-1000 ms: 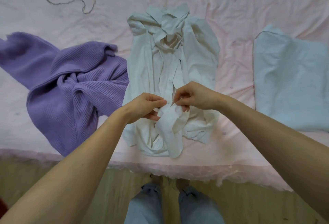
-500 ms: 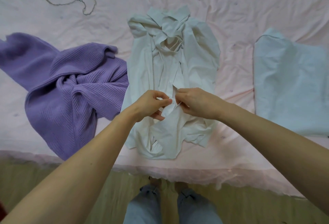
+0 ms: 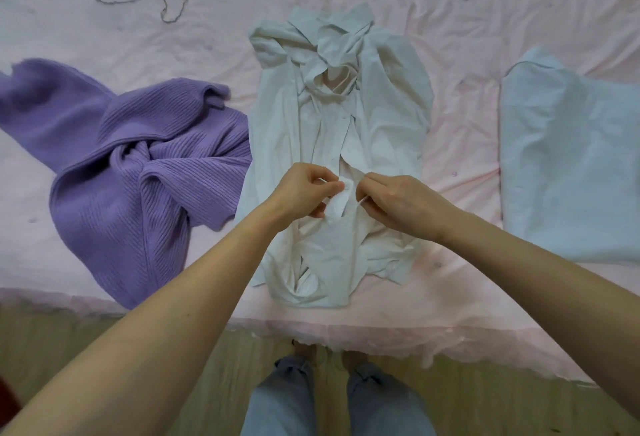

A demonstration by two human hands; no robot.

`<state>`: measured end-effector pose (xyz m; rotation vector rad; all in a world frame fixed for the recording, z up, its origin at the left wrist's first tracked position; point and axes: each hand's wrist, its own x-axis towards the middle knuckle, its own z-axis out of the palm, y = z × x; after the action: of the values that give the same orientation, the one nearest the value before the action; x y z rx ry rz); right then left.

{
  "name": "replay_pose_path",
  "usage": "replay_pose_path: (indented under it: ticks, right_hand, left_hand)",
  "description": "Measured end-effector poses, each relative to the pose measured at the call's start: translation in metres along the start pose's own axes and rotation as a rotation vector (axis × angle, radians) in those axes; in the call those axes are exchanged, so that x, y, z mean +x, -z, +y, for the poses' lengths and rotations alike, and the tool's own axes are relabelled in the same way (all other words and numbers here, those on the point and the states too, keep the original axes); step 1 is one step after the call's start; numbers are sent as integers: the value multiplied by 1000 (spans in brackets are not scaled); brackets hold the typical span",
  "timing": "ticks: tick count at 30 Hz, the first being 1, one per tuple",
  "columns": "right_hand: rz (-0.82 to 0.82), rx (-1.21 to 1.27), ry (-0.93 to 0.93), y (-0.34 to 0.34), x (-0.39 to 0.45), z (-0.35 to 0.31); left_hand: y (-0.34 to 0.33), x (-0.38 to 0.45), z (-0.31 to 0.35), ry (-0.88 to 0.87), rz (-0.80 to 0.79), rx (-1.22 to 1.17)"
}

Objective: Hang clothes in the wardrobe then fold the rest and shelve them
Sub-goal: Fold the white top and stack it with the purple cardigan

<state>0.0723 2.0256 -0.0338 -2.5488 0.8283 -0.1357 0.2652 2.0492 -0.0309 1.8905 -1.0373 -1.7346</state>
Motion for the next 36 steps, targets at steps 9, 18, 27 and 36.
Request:
replay_pose_path:
  ticks: [9,18,27,36]
  right_hand:
    - [35,370,-327,-9,5,-8]
    - [-46,498,-459,-8,7,-13]
    - [42,462,-447,-9,8,-16]
    - [91,387,-443,-16,8,-20]
  left_hand:
    - [3,-2,-2,5,-63,73]
    - [0,-3,0,-32,-70,87]
    - [0,-5,-7,-106,-22,173]
    - [1,-10,-11,-82,-25,154]
